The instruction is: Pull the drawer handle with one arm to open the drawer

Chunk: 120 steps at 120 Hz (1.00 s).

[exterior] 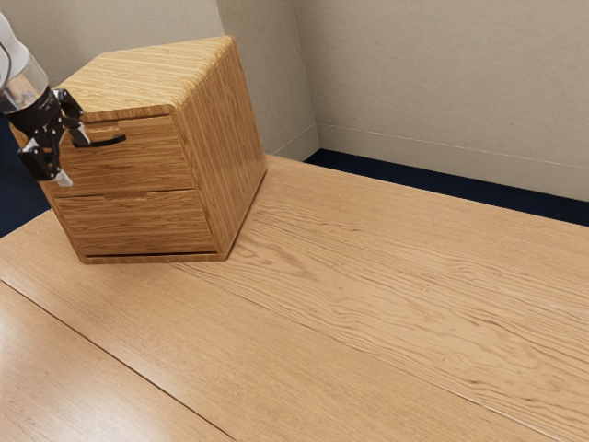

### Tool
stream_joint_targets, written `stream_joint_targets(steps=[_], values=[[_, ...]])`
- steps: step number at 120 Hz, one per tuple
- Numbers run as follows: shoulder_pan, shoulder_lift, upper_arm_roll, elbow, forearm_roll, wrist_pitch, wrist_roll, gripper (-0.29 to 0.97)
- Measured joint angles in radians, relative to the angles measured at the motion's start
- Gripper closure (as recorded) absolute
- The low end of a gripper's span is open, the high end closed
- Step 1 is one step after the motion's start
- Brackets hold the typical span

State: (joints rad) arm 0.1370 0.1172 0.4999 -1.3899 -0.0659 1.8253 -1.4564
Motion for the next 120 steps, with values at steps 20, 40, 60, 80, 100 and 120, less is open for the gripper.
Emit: stream_joint_targets(steps=[20, 40, 60, 80, 100, 120], values=[[0.013, 0.0, -0.001, 0.003, 0.001, 0.006, -0.013, 0.0], [0.018, 0.0, -0.002, 0.01, 0.002, 0.012, -0.022, 0.0], [0.018, 0.006, -0.002, 0.01, 0.002, 0.02, -0.03, 0.0], [0.034, 0.009, -0.003, 0.013, 0.002, 0.03, -0.035, 0.0], [0.037, 0.011, -0.003, 0.033, 0.003, 0.037, -0.038, 0.0], [0.064, 0.018, -0.007, 0.049, 0.003, 0.038, -0.04, 0.0]])
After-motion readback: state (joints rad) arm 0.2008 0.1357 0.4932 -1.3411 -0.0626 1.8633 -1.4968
